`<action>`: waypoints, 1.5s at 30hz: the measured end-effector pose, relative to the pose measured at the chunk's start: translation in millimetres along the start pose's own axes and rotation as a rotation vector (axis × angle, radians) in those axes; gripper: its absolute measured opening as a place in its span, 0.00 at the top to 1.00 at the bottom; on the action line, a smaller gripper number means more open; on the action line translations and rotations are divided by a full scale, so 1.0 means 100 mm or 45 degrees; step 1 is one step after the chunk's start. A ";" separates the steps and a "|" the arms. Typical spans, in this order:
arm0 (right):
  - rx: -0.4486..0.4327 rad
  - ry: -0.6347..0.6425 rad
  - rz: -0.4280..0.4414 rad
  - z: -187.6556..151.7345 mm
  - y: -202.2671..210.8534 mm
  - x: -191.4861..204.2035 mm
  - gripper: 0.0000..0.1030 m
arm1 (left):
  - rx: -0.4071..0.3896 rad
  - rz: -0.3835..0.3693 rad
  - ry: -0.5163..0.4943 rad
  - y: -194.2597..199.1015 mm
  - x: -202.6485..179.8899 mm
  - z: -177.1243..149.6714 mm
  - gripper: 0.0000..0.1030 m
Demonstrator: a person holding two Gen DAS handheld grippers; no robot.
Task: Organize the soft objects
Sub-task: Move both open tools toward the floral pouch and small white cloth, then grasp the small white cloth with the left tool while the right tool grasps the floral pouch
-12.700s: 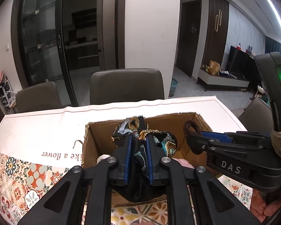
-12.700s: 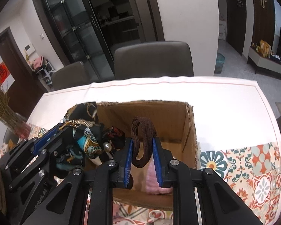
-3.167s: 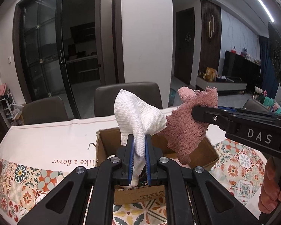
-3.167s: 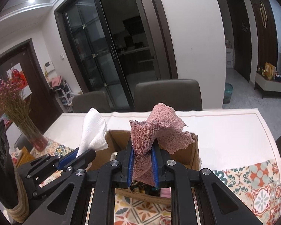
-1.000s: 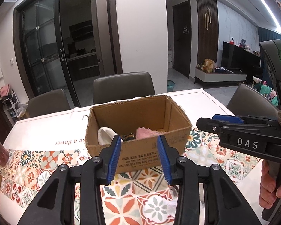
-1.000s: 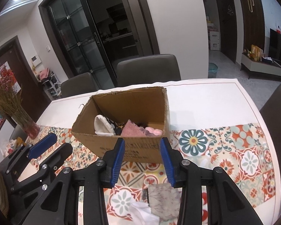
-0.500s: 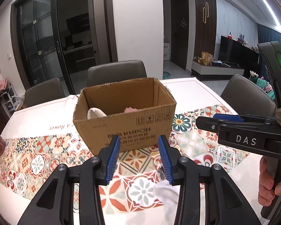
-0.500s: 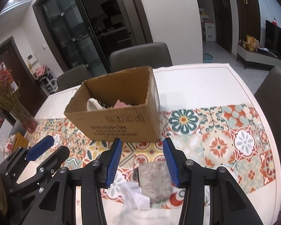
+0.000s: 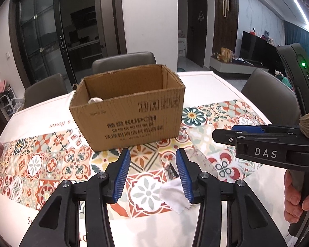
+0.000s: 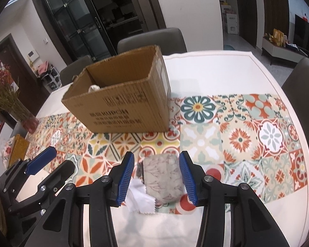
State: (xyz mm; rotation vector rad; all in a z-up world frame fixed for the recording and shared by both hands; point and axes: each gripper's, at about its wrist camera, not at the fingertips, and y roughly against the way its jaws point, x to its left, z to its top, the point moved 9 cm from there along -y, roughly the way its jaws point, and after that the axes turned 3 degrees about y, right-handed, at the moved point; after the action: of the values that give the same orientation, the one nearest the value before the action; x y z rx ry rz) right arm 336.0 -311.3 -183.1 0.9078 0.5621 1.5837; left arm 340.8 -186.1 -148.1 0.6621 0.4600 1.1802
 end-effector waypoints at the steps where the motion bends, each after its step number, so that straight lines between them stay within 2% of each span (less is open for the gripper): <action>1: 0.008 -0.001 0.000 -0.02 -0.02 -0.01 0.55 | 0.006 0.001 -0.002 -0.02 -0.01 -0.02 0.55; 18: 0.166 -0.018 -0.009 -0.46 -0.38 -0.16 0.55 | 0.151 -0.063 0.002 -0.39 -0.15 -0.51 0.47; 25: 0.212 -0.027 -0.011 -0.54 -0.53 -0.20 0.55 | 0.227 -0.085 0.032 -0.62 -0.14 -0.66 0.47; 45: 0.298 -0.090 0.006 -0.67 -0.85 -0.30 0.55 | 0.350 -0.150 0.059 -1.09 -0.20 -0.86 0.48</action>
State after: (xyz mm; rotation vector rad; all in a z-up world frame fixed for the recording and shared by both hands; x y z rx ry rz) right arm 333.8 -313.2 -295.7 1.1363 0.7056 1.5039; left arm 353.9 -210.1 -286.1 0.8336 0.6993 1.0310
